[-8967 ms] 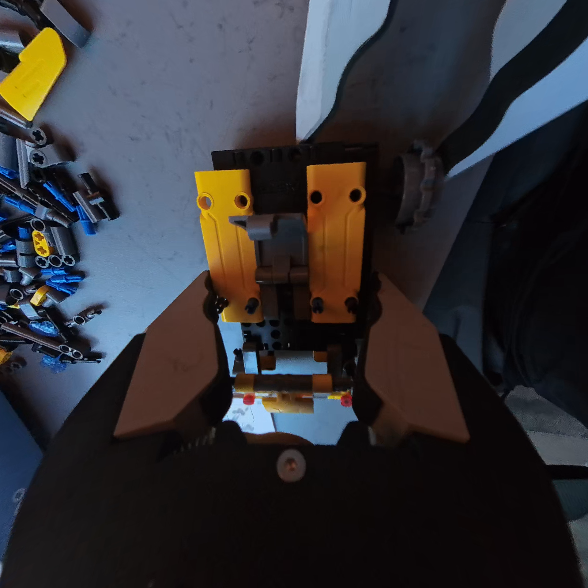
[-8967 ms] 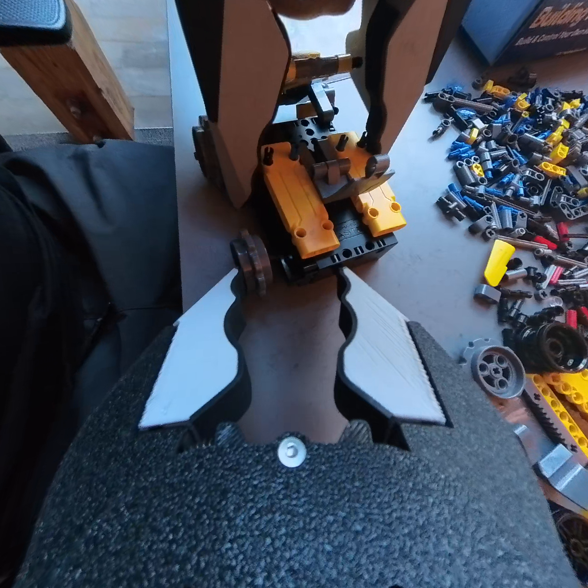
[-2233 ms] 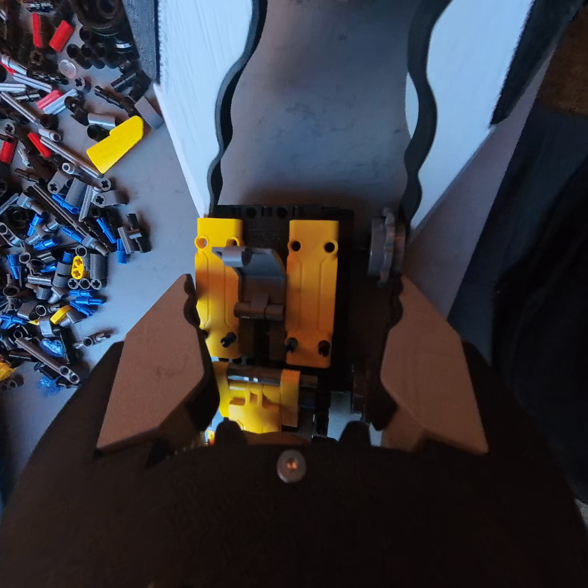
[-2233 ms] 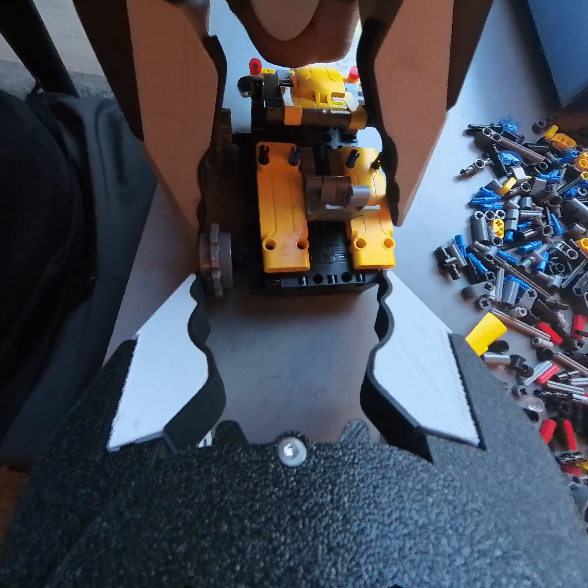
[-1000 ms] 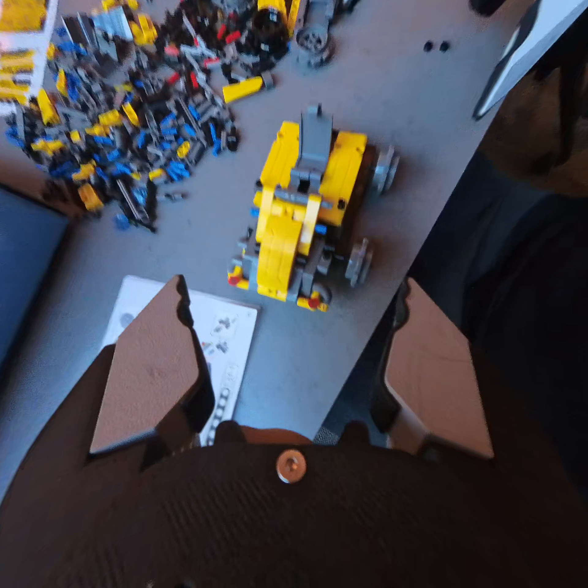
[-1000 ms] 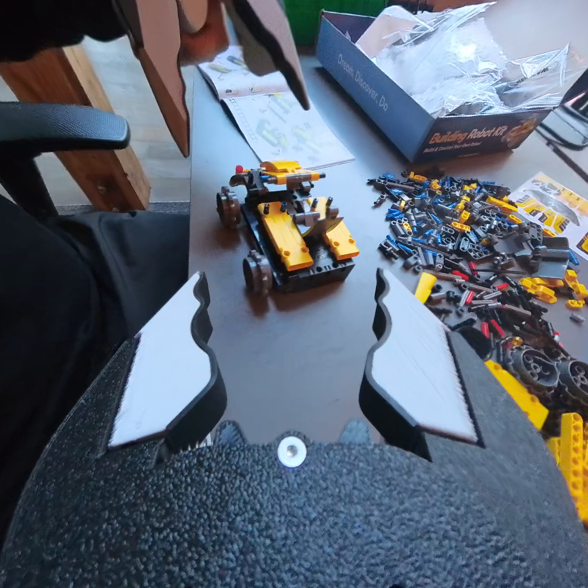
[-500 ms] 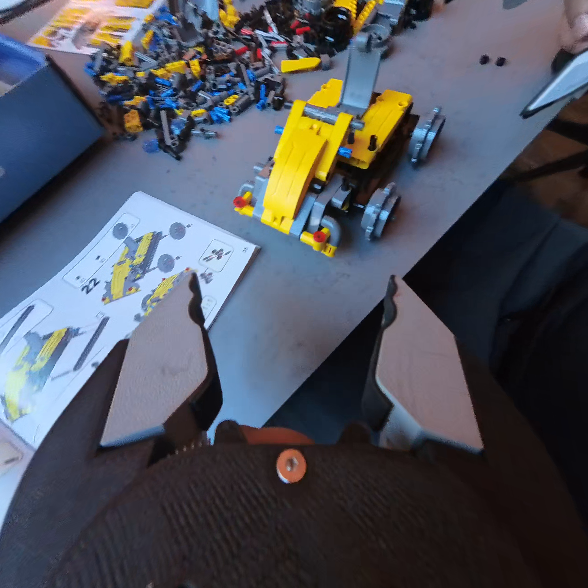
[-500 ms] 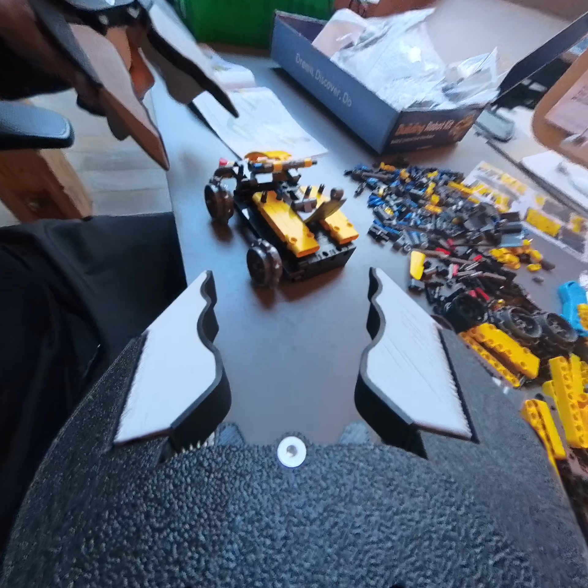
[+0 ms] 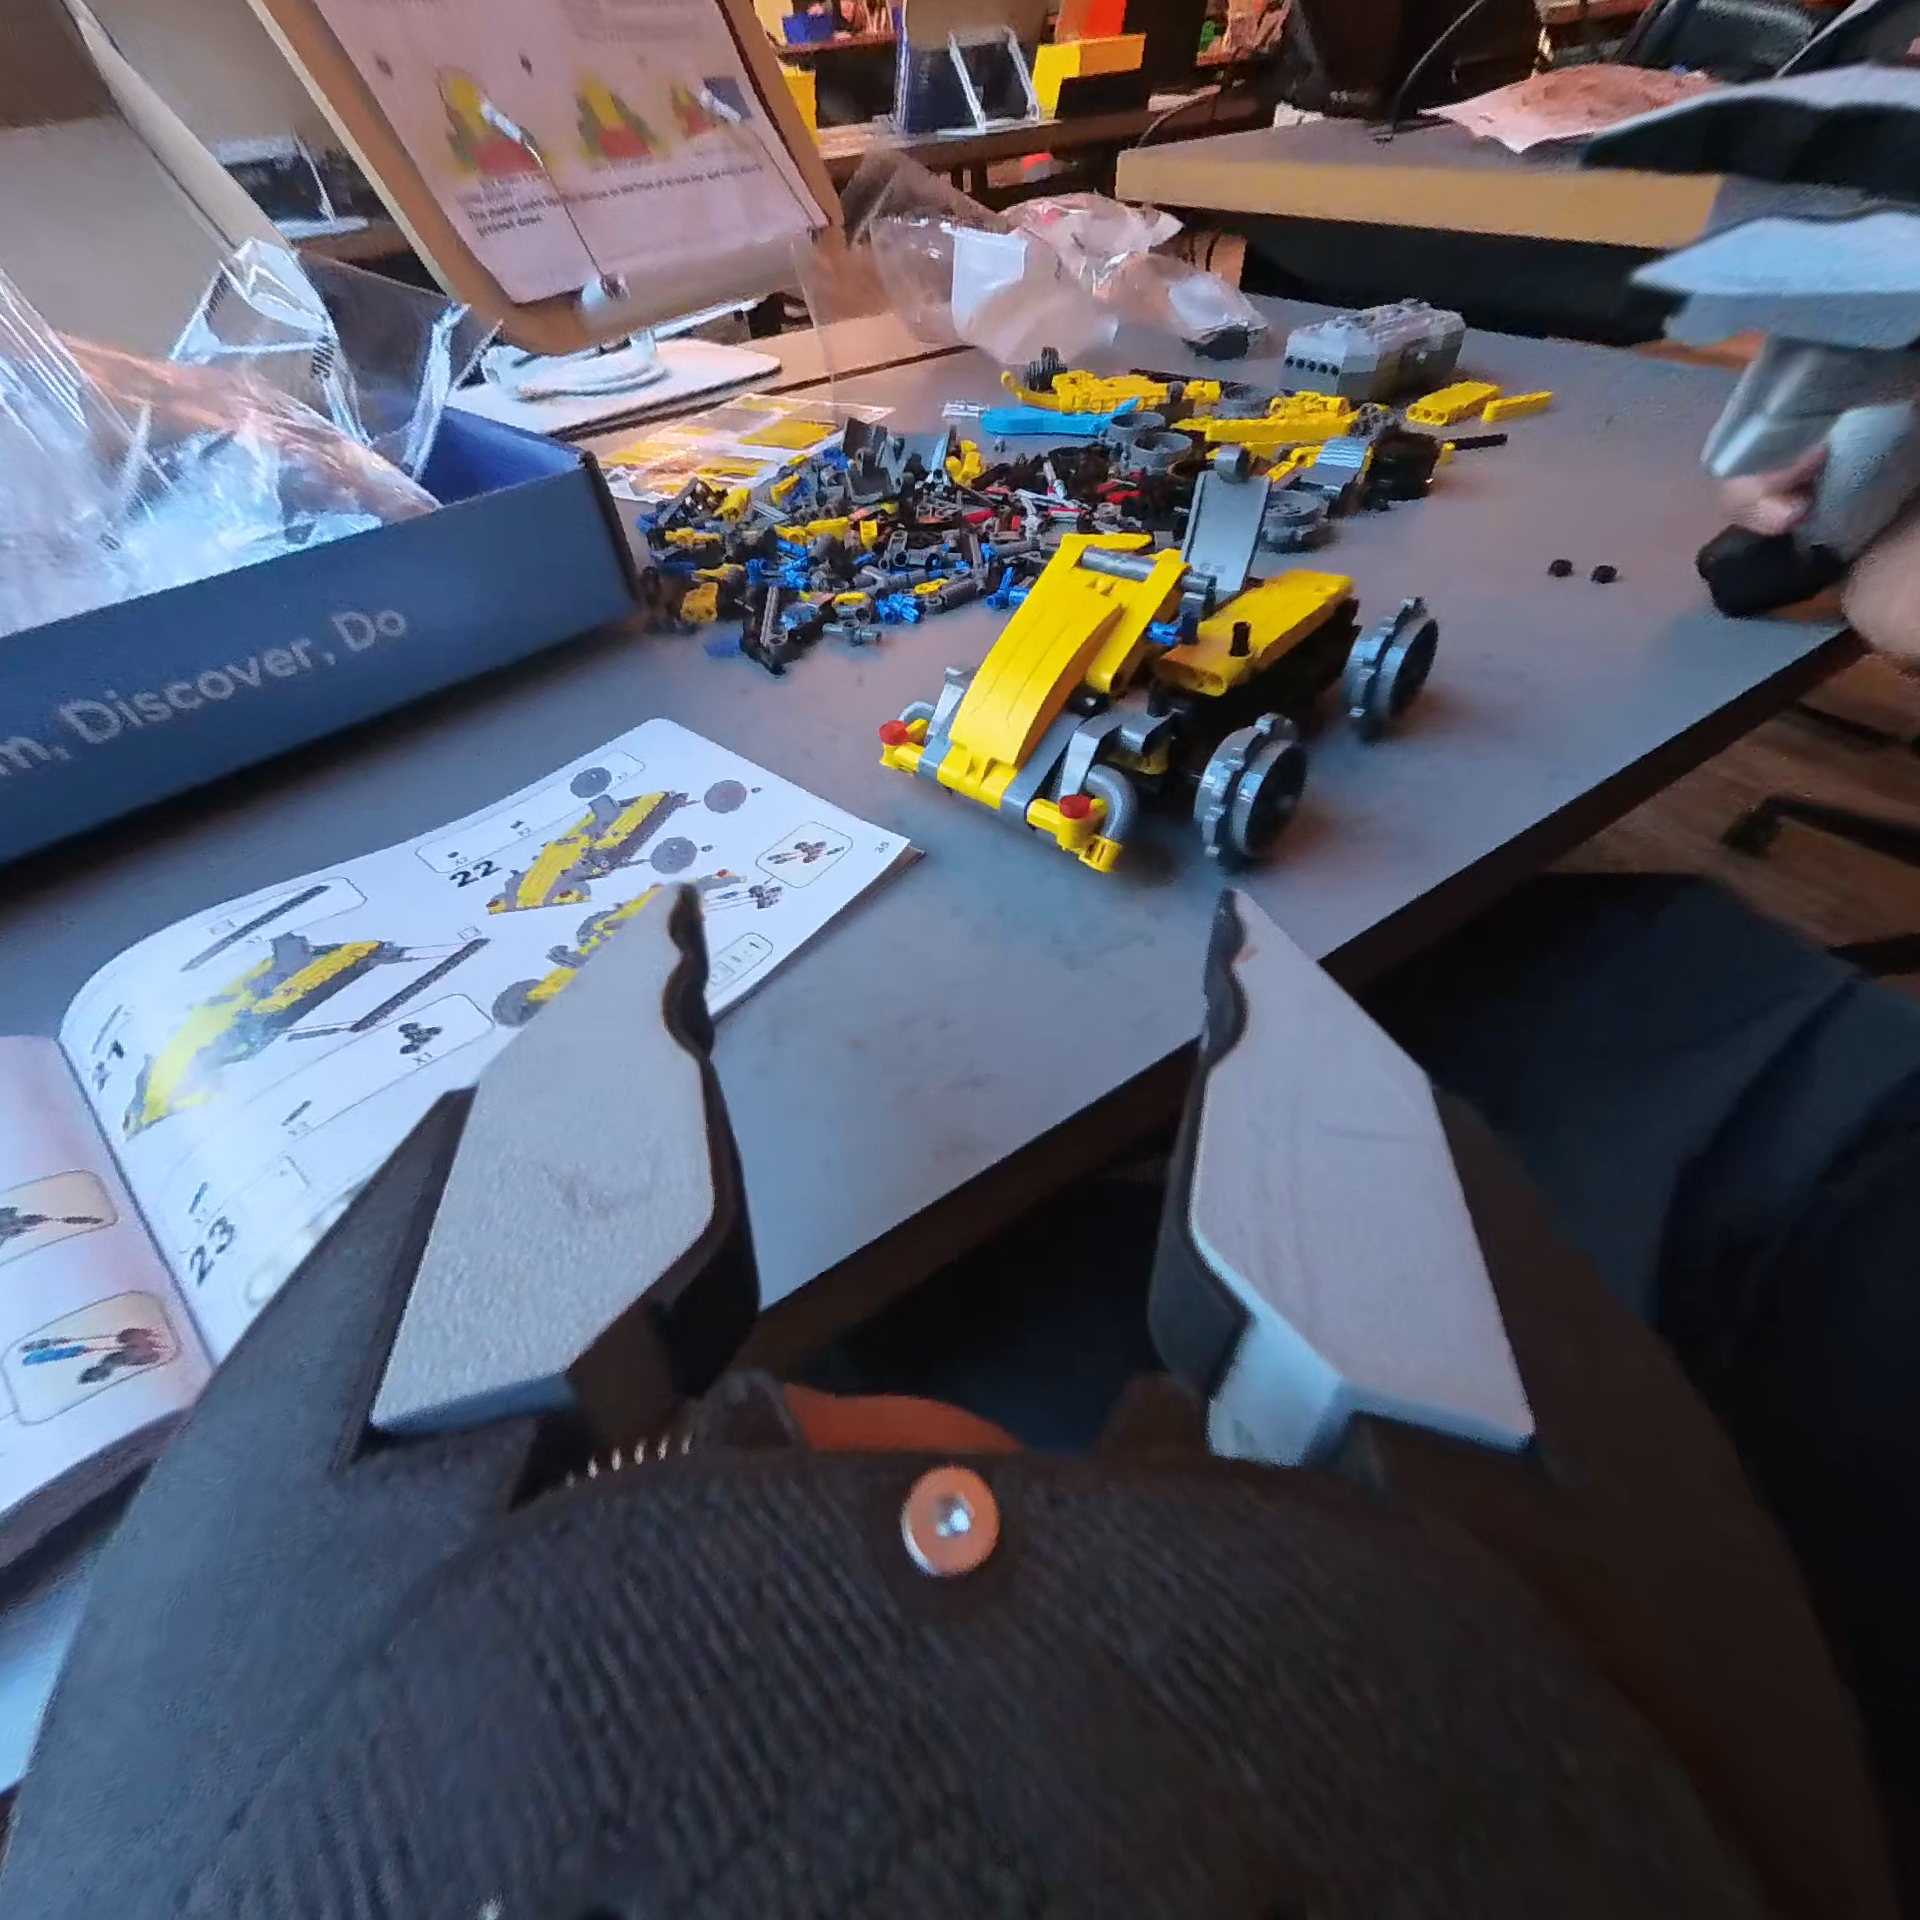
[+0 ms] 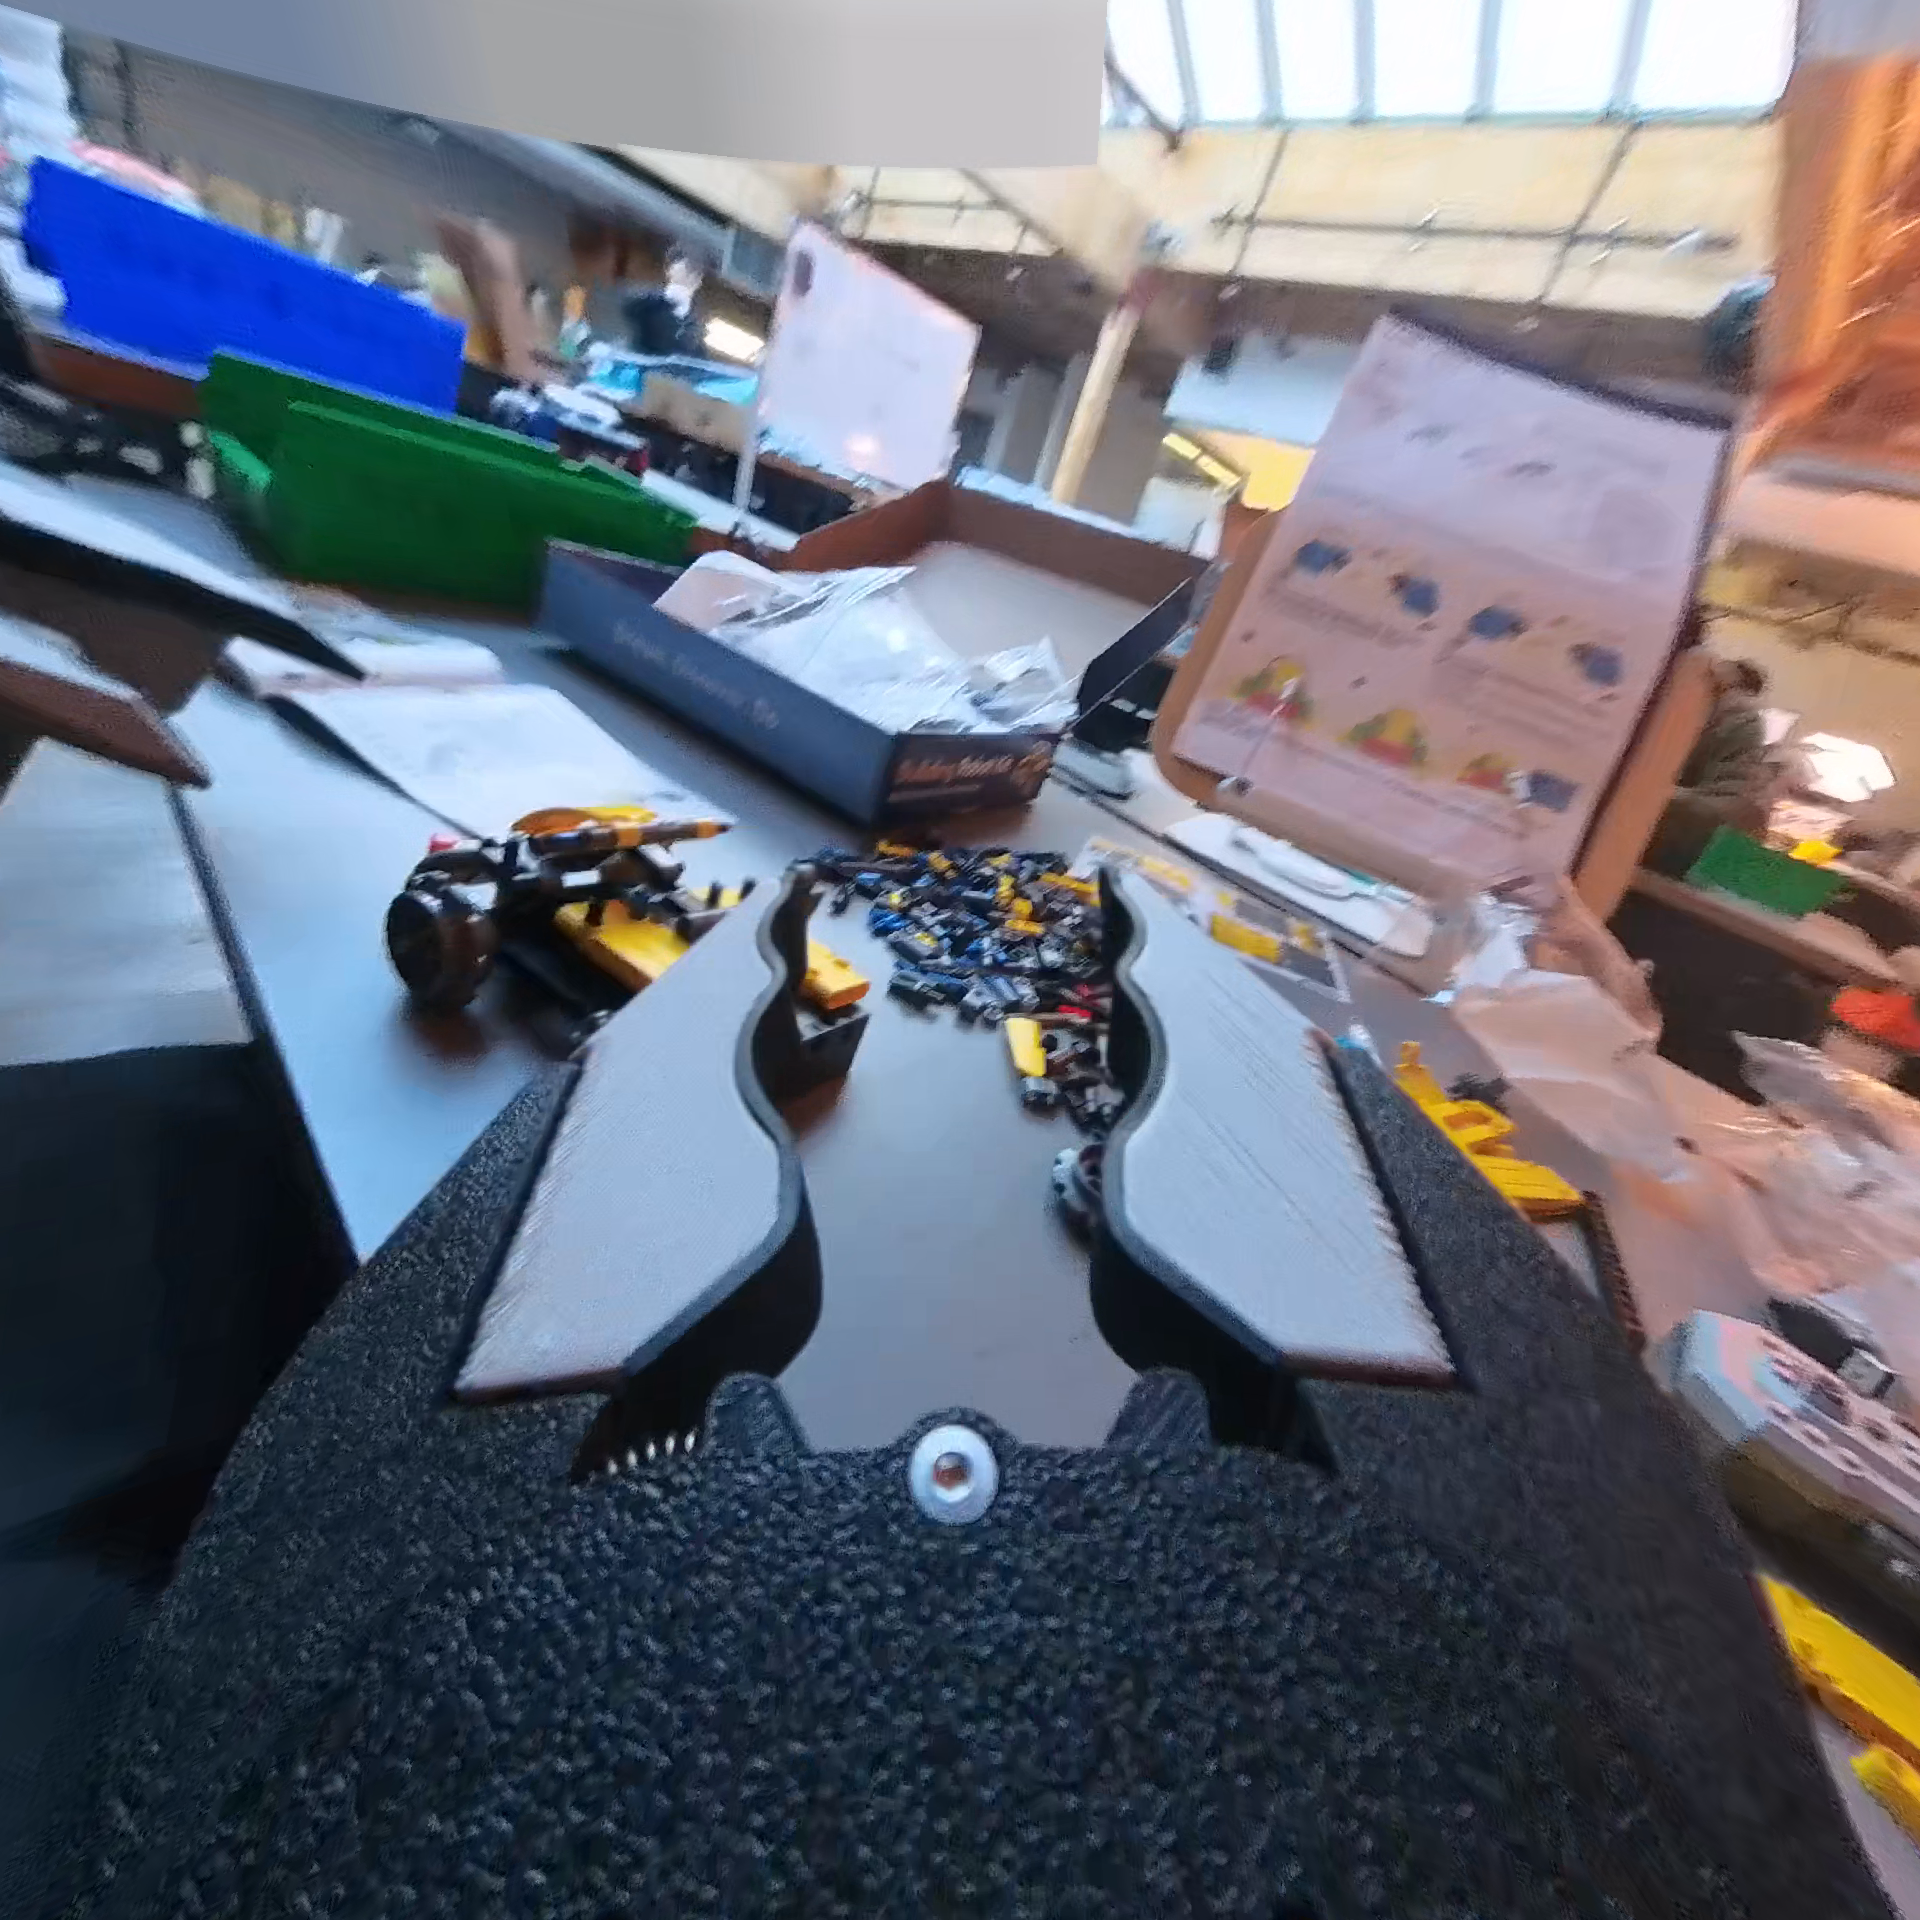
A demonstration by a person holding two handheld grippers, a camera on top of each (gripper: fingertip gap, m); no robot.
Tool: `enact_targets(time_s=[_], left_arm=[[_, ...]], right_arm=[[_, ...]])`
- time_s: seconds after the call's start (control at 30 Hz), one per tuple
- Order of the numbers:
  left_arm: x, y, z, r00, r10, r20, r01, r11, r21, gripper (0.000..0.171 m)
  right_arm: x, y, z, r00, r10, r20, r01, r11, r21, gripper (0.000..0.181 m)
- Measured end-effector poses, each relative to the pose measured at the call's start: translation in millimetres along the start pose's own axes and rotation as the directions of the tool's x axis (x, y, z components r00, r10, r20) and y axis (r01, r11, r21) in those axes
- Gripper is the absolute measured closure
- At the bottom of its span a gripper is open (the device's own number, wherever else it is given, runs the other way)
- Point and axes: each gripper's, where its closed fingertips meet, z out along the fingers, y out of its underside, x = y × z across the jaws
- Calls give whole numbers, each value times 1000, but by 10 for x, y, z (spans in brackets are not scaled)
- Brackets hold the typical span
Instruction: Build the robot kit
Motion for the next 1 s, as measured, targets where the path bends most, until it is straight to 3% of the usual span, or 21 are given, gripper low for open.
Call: enact_targets(time_s=[0.27, 0.37, 0.5, 0.67, 0.9, 1.0], left_arm=[[-103, -40, 7, 995, -88, -46, 91, 994, 66, 89], [-173, -81, 7, 994, -102, -48, 107, 989, 101, 93], [-232, -78, 56, 988, -139, -64, 146, 983, 109, 96], [-320, -82, 100, 985, -161, -55, 167, 978, 126, 102], [-311, -38, 152, 984, -164, -67, 170, 980, 98, 102], [-267, -8, 172, 986, -146, -79, 152, 985, 80, 106]], right_arm=[[66, 0, 6, 999, 14, -33, -14, 1000, -8, 158], [183, 30, -2, 996, 78, -41, -79, 996, -36, 163], [519, 221, -151, 987, 4, -158, -23, 993, -118, 164], [692, 286, -187, 980, 47, -194, -72, 989, -127, 171], [606, 355, -100, 986, -3, -169, -30, 981, -191, 180], [300, 308, 83, 998, 49, -40, -56, 977, -208, 178]])
